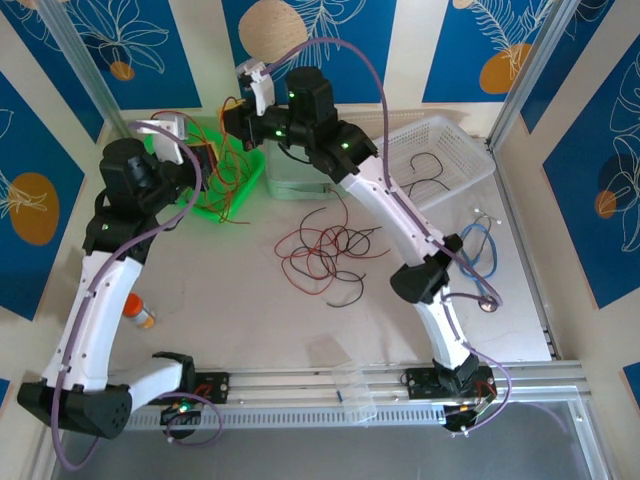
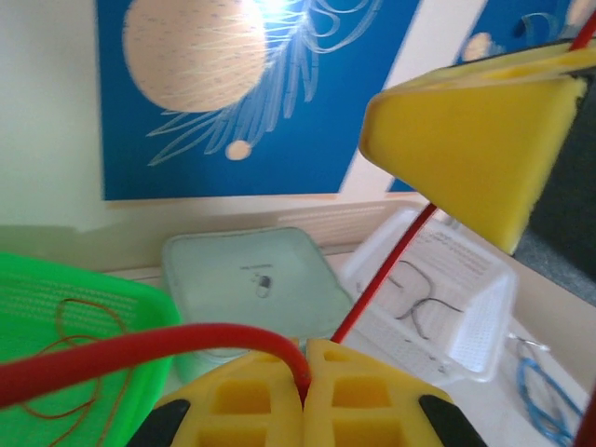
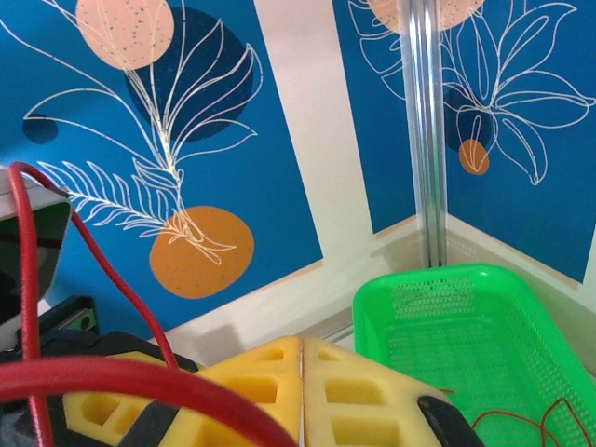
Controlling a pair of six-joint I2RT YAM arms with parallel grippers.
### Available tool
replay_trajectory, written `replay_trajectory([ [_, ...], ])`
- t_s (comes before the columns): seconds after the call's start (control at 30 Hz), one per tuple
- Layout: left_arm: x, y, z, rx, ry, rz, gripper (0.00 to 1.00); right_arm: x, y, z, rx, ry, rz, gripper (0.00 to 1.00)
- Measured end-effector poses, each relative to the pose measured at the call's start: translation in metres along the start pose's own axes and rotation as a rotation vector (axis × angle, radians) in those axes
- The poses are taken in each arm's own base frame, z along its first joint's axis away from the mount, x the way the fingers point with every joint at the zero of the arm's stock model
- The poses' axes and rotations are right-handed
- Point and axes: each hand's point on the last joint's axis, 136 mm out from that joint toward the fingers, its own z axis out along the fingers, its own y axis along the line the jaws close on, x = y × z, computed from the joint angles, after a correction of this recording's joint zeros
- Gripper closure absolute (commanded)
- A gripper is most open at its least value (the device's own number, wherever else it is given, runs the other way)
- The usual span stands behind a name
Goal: Untangle the cables
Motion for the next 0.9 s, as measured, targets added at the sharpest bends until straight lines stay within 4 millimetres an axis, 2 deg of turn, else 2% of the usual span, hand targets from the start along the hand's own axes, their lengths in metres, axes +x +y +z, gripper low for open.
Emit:
replay_trajectory([
  [0.1,-0.002,0.022,0.013,-0.104,-0.004,0.027,1.0,0.009,-0.014,0.012,0.011,0.0,0.023,1.0],
  [0.2,-0.001,0.045,0.032,-0.199,-0.007,0.072,1.0,0.02,-0.037,0.024,0.033,-0.01,0.05,1.0],
  [0.43,0.007,0.102,0.098,-0.383,-0.016,0.19,1.0,0.051,-0.107,0.063,0.11,-0.101,0.055,1.0],
  [0.53,0.017,0.126,0.125,-0.438,-0.022,0.217,1.0,0.075,-0.135,0.084,0.146,-0.151,0.04,1.0],
  [0.67,0.026,0.151,0.155,-0.49,-0.056,0.252,1.0,0.121,-0.167,0.112,0.199,-0.202,0.029,1.0],
  [0.77,0.03,0.169,0.171,-0.521,-0.098,0.27,1.0,0.156,-0.187,0.125,0.245,-0.212,0.035,1.0],
  [0.9,0.042,0.193,0.188,-0.559,-0.115,0.273,1.0,0.184,-0.202,0.132,0.282,-0.204,0.04,1.0],
])
